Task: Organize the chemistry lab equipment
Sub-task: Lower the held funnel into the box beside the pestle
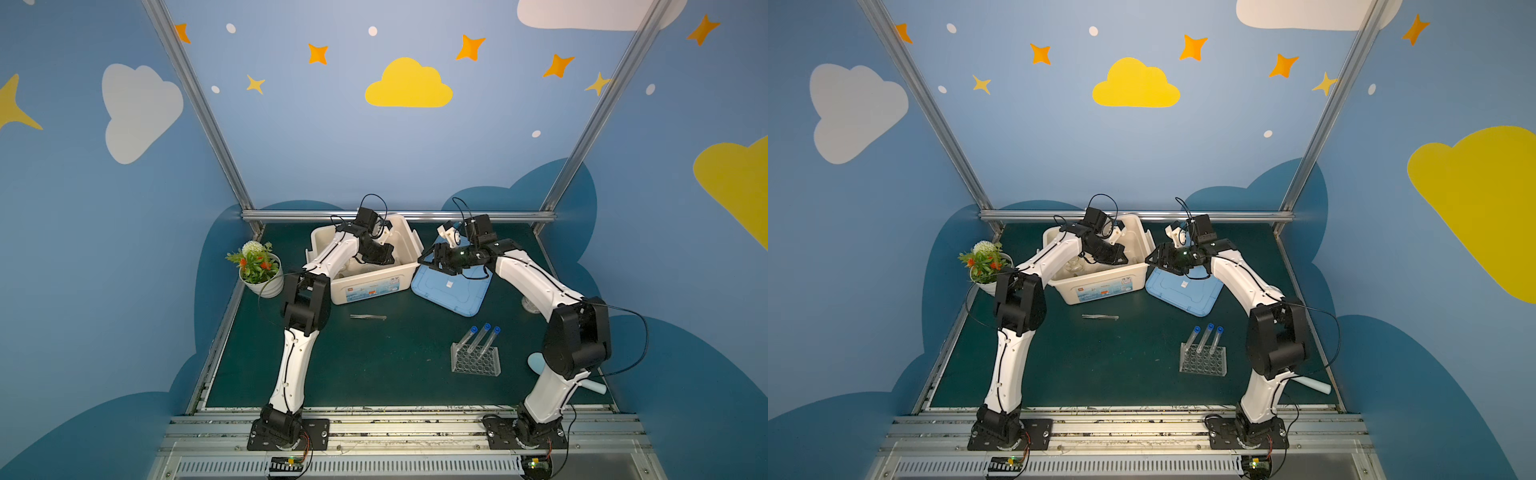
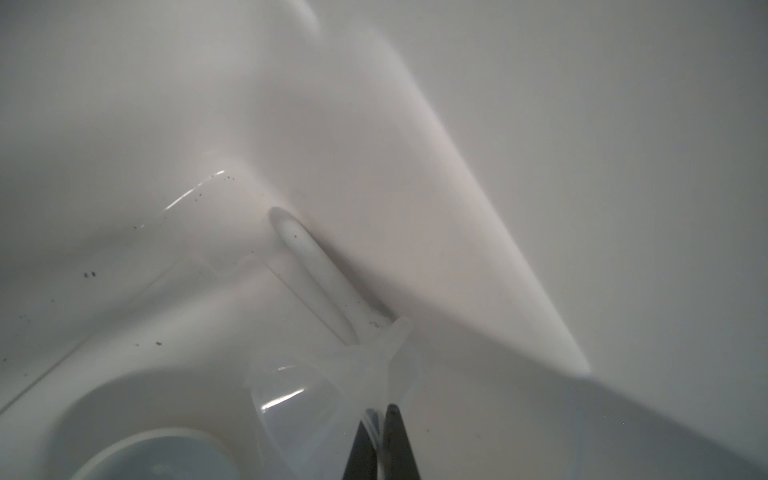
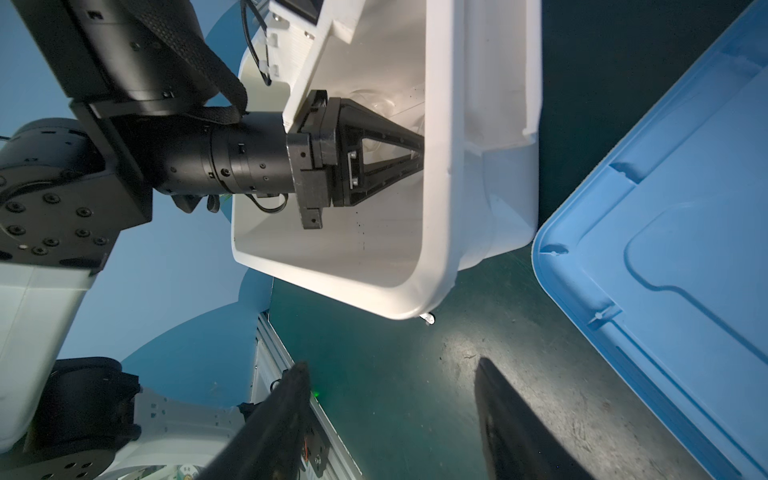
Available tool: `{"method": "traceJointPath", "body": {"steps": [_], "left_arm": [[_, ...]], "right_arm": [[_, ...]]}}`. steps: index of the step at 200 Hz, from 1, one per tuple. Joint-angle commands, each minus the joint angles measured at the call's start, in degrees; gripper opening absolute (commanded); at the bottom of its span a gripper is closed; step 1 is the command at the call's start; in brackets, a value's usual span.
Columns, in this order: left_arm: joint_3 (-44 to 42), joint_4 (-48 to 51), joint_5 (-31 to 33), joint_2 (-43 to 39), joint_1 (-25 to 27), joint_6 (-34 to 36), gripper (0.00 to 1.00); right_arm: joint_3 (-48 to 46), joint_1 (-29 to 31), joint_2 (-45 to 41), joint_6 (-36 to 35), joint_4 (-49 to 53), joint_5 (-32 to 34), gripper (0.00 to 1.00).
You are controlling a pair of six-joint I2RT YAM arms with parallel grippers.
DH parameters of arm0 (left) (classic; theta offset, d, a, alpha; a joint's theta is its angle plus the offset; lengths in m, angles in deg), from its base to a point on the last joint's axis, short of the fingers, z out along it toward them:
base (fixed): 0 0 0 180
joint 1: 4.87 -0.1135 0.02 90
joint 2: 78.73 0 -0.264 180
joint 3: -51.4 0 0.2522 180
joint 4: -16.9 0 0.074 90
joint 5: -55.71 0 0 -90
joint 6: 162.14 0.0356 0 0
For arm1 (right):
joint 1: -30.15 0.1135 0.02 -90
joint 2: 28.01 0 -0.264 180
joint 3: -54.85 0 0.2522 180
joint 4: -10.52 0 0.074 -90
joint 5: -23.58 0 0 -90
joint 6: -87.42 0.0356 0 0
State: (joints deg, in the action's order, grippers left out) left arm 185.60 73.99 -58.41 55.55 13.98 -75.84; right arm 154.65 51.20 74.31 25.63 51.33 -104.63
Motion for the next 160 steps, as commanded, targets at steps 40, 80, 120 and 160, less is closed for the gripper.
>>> {"method": "traceJointPath", "body": {"steps": [40,80,120,160], "left_arm": [[1.7,3.8,0.6,2.6,-0.3,1.3,0.07],[2.9,5.6,0.5,3.8,-0.3,1.2,0.09],[4.4,7.2,-0.1,4.7,-0.3,0.8,0.14],[4.3,7.8,0.6,4.6,-0.3,0.5,0.24]], "right_arm": [[0.7,-0.3,0.3,-0.2,0.2,0.0,0.63],[0.5,-0.3,0.2,-0.2,0.2,0.3,0.63],[0.1,-0.3,-0.2,-0.1,0.1,0.7,0.63],[-0.2,-0.3,-0.7,-0.2,0.0,0.7,0.63]]}}
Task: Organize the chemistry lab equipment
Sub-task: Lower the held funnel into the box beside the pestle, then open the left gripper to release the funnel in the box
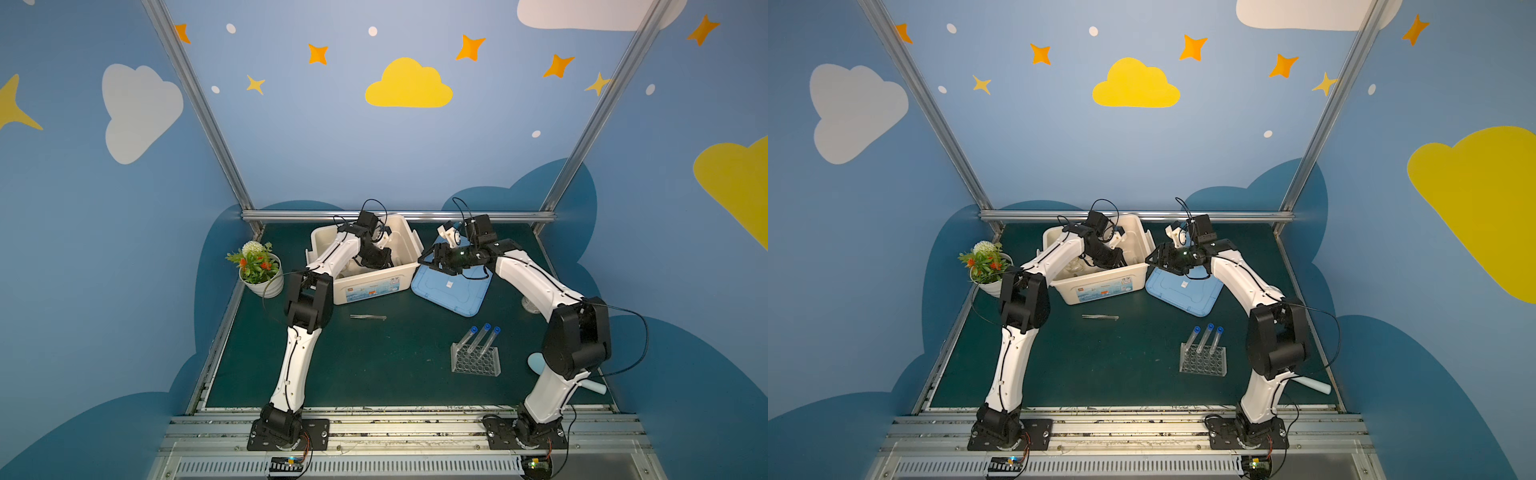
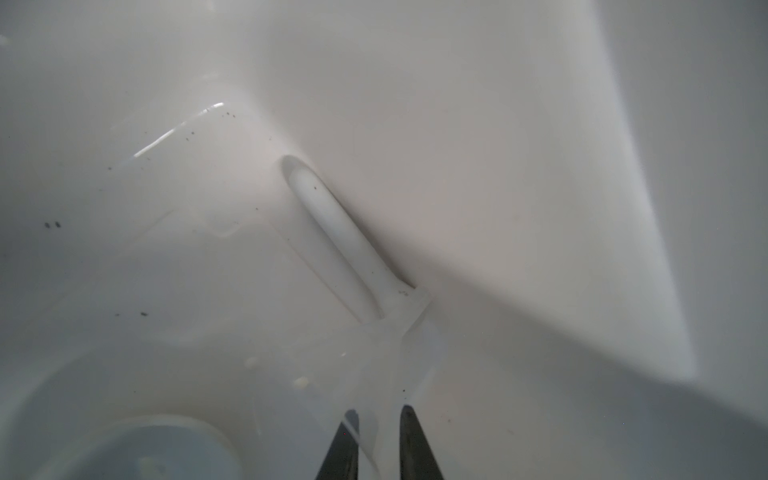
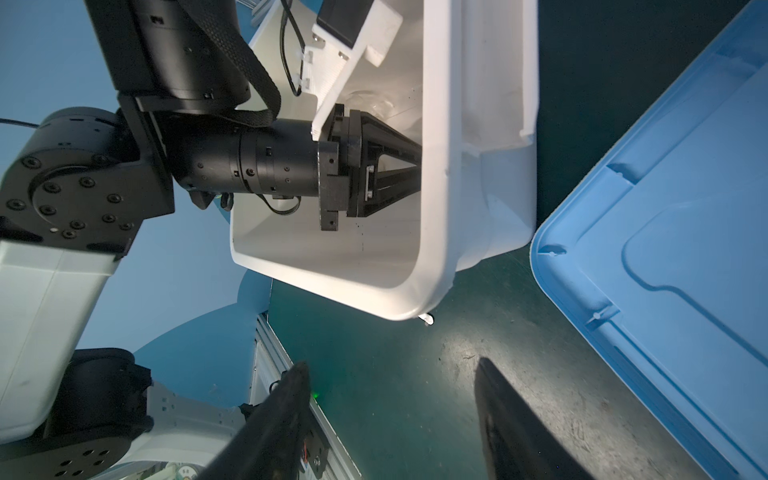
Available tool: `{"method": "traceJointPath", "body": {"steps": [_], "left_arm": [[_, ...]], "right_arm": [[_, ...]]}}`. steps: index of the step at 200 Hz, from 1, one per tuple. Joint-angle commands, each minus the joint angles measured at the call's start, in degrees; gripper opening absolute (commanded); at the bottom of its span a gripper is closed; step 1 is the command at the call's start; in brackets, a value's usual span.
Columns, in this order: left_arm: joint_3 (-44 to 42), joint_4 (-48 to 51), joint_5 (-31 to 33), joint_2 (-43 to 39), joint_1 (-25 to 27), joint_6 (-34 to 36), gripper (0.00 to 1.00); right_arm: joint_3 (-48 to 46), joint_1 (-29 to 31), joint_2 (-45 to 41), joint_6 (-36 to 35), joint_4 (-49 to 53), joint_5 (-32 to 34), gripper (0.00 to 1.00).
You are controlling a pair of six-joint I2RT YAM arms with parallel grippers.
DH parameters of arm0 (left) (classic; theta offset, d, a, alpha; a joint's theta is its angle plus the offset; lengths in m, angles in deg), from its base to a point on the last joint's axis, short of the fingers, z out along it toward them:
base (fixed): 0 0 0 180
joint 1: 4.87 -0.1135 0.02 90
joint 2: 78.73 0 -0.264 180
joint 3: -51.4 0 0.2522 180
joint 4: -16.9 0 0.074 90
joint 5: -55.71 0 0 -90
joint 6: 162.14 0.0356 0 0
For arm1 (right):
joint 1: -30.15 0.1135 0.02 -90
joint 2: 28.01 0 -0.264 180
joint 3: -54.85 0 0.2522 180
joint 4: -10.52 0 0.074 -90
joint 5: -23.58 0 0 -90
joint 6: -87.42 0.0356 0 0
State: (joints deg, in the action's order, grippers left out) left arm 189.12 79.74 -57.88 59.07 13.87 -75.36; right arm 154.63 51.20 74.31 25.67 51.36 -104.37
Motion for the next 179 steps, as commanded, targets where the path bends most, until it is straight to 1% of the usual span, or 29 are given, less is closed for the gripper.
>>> {"method": "traceJointPath", "body": {"steps": [1,11,28,53,62,73,78,93,118,133,147,166,179], "left_arm": [[0.7,2.1,0.0,1.1,-0.2,-0.1,0.25],[0.7,1.9,0.1,0.9,-0.2,-0.4,0.3],[0.7,1.7,0.2,0.4,-0.2,-0.9,0.34],[0.9,1.6,0.4,-0.5,-0.2,-1.7,0.38],[0.9,1.5,0.6,-1.3,-0.2,-2.1,0.44],[0.9,1.5,1.5,-2.3,-0.2,-2.5,0.5],[0.9,1.6,2.0,-3.0,-0.2,-2.6,0.54],[0.7,1.5,2.5,-4.6,-0.2,-2.7,0.6],[0.6,1.4,3.7,-7.4,-0.2,-3.0,0.75],[0.4,1.2,4.5,-9.1,-0.1,-3.1,0.78],[-0.4,0.8,5.5,-11.1,0.0,-3.2,0.86],[-3.0,-0.6,7.4,-14.5,0.4,-3.1,0.89],[-6.0,-2.2,8.4,-17.7,0.5,-3.2,0.98]], "right_arm": [[-0.2,-0.3,-0.7,-0.2,0.0,0.5,0.63],[-0.2,-0.3,-0.7,-0.1,-0.1,0.4,0.63],[-0.3,-0.3,-0.8,0.0,-0.1,0.4,0.63],[-0.6,-0.3,-1.2,0.0,-0.2,0.4,0.63],[-0.6,-0.4,-1.4,-0.1,-0.1,0.4,0.63],[-0.8,-0.3,-1.6,-0.2,-0.1,0.5,0.63],[-0.9,-0.3,-1.7,-0.2,-0.1,0.5,0.63],[-1.2,-0.3,-1.9,-0.1,-0.2,0.6,0.64],[-1.4,-0.3,-2.0,0.2,-0.6,0.5,0.63],[-1.5,-0.3,-2.1,0.2,-0.8,0.3,0.64],[-1.7,-0.3,-2.3,0.2,-0.9,0.3,0.64],[-2.0,-0.3,-2.6,0.1,-1.0,0.3,0.64],[-2.3,-0.3,-2.9,-0.1,-0.9,0.3,0.64]]}}
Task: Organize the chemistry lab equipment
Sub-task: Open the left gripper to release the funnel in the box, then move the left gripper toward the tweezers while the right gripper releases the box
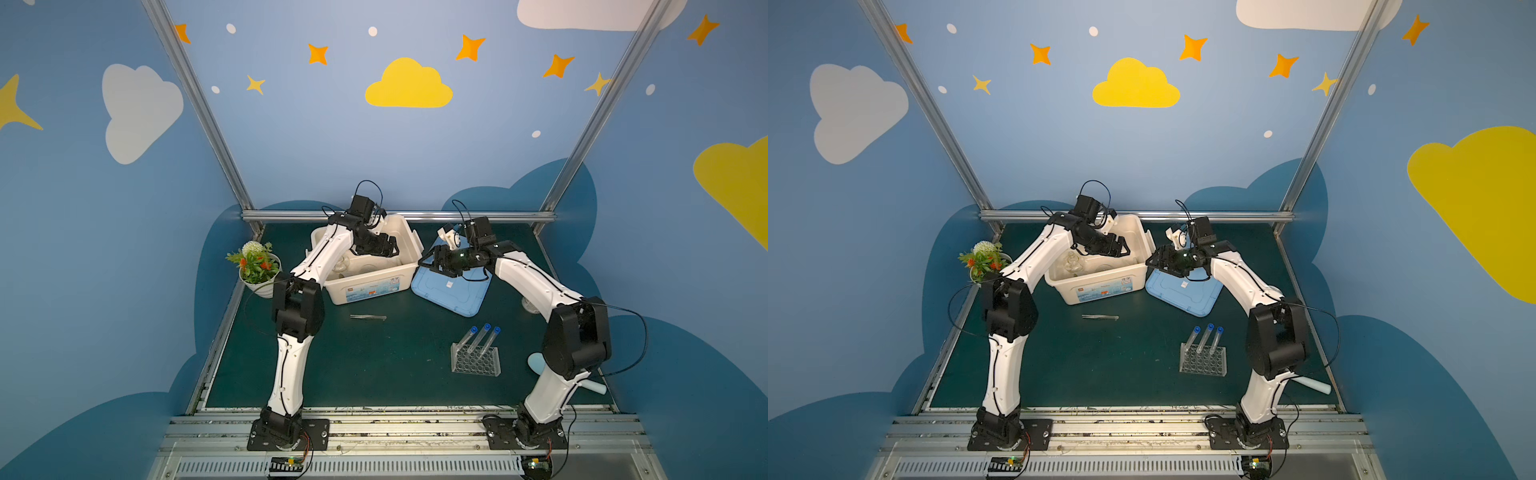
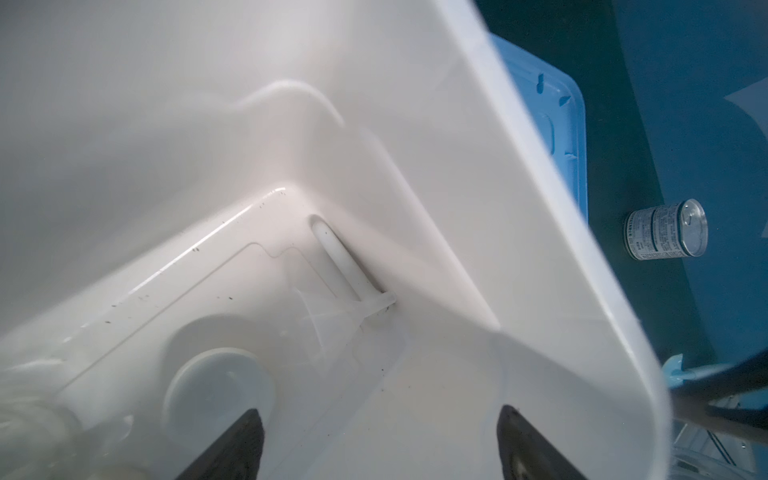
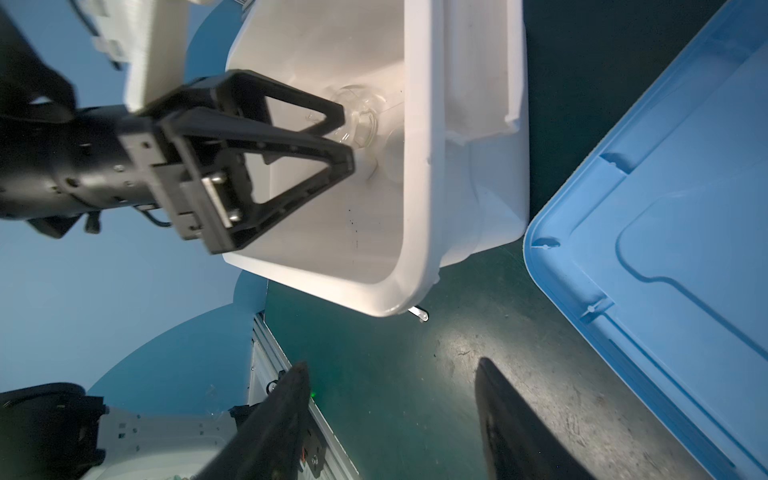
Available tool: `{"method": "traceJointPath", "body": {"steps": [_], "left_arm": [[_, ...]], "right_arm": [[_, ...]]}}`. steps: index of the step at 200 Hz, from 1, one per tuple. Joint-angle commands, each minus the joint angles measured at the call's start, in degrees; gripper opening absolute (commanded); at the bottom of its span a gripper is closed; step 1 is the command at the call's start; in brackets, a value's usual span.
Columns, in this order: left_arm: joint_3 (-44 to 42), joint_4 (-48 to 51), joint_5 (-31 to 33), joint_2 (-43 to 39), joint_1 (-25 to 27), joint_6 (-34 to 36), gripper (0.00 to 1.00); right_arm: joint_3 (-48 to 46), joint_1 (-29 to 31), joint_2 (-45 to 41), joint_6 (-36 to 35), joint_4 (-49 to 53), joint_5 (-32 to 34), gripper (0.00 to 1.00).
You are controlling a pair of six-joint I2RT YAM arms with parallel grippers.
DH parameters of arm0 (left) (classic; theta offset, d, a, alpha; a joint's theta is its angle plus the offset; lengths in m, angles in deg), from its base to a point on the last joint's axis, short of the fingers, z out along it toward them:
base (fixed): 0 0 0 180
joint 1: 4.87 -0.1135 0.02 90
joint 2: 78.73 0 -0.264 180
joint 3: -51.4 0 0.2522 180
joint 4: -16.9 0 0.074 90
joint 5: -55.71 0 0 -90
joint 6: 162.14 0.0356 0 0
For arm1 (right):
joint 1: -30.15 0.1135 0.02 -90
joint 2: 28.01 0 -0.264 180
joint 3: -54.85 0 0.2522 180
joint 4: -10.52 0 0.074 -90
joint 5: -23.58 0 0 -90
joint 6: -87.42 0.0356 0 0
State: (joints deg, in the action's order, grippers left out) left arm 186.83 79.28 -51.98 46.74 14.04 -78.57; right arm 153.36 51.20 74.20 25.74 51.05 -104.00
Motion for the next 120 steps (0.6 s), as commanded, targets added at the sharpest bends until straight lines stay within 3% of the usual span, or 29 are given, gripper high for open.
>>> {"method": "traceJointPath", "body": {"steps": [1,36,82,120], "left_arm": [[-4.0,-1.9,2.6,-5.6,0.3,0.0,0.98],[-14.6,-8.2,3.9,-15.5,0.5,-0.9,1.0],[-31.1,-15.1,15.8,-30.0,4.1,3.8,1.0],[-42.5,-18.2,14.9,-41.1,6.3,5.7,1.0]], "right_arm": [[-1.1,-0.3,-2.8,-0.2,-0.7,0.0,0.64],[-1.6,-0.4,-3.6,-0.6,-1.0,0.1,0.64],[-2.8,-0.6,-5.3,-1.6,-0.7,0.5,0.64],[-4.2,-1.2,-6.2,-1.7,-0.9,0.3,0.64]]}}
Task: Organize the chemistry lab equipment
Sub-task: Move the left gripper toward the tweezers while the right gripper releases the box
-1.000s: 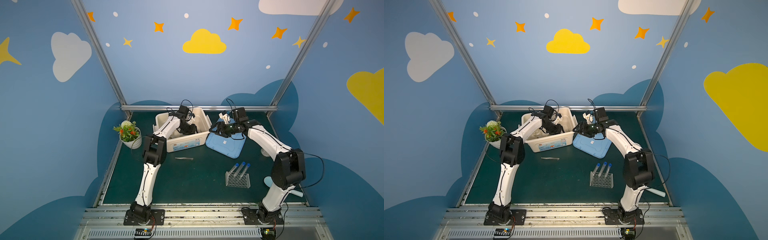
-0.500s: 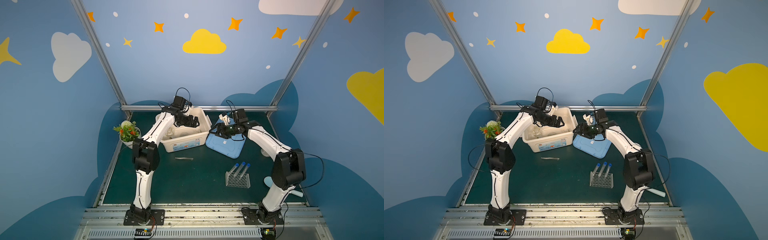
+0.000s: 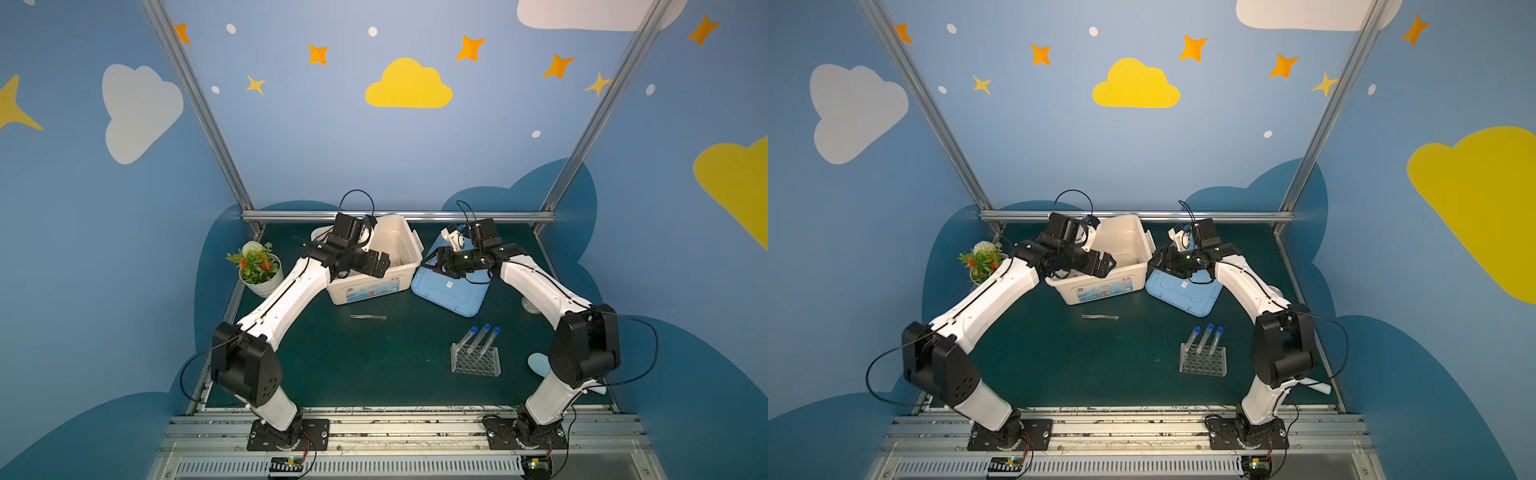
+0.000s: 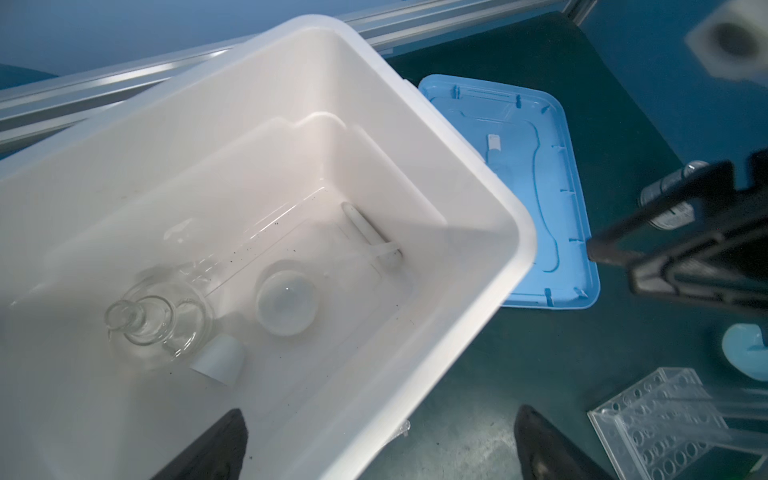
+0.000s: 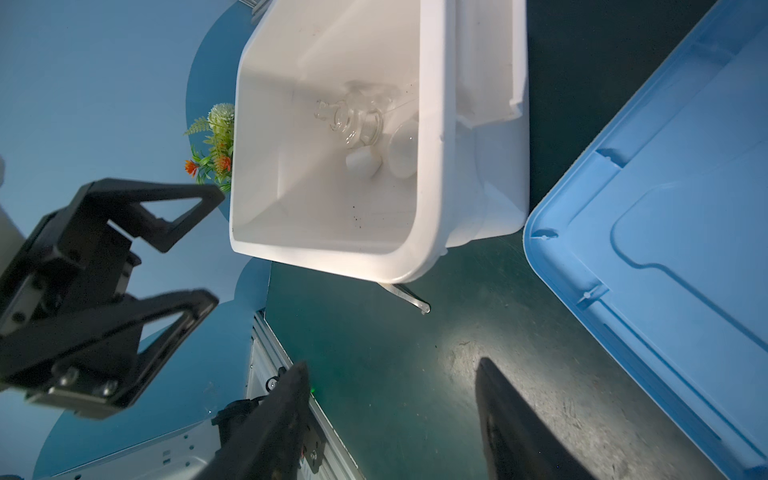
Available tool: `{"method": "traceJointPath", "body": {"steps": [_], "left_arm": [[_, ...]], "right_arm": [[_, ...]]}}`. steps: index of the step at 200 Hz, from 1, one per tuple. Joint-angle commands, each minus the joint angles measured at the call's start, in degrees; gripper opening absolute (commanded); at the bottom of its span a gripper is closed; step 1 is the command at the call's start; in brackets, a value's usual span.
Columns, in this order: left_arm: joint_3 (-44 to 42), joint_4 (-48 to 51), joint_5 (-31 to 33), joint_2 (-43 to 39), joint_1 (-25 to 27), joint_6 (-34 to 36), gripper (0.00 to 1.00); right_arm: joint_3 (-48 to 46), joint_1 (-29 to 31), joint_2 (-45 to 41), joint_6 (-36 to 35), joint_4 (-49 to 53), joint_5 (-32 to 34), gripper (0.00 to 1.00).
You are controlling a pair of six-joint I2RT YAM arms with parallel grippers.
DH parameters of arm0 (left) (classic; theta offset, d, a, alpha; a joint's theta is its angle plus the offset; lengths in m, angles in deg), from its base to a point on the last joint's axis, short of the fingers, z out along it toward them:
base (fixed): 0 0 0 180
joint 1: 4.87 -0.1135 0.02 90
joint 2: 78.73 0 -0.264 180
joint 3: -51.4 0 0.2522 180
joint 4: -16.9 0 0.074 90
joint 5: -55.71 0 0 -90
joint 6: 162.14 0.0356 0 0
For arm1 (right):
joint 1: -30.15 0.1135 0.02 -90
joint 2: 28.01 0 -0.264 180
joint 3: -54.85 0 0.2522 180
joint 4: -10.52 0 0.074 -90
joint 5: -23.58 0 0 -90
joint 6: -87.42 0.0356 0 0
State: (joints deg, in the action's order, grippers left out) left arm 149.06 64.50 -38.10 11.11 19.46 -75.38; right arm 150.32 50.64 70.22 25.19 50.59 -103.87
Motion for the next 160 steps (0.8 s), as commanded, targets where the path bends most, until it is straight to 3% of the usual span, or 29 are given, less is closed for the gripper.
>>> {"method": "traceJointPath", "body": {"steps": [1,32,83,135,160], "left_arm": [[-5.0,-3.5,0.9,-5.8,0.9,2.6,1.0],[-13.8,-3.8,2.5,-12.1,4.7,4.3,1.0],[-28.8,-8.9,4.4,-18.6,9.4,-2.1,1.0],[-33.6,-12.7,3.8,-15.3,9.9,-3.7,1.0],[-33.6,-13.2,7.3,-11.2,9.8,-5.5,1.0]], "right_arm": [[-1.2,-0.7,-2.3,-1.2,-0.5,0.1,0.64],[-2.0,-1.0,-2.7,-1.1,-0.9,0.1,0.64],[-4.3,-1.0,-3.7,-0.7,-2.3,-0.3,0.64],[-6.5,-1.0,-5.9,-1.5,-1.5,0.8,0.64],[-7.7,-1.0,-7.3,-2.1,-0.9,1.9,0.64]]}}
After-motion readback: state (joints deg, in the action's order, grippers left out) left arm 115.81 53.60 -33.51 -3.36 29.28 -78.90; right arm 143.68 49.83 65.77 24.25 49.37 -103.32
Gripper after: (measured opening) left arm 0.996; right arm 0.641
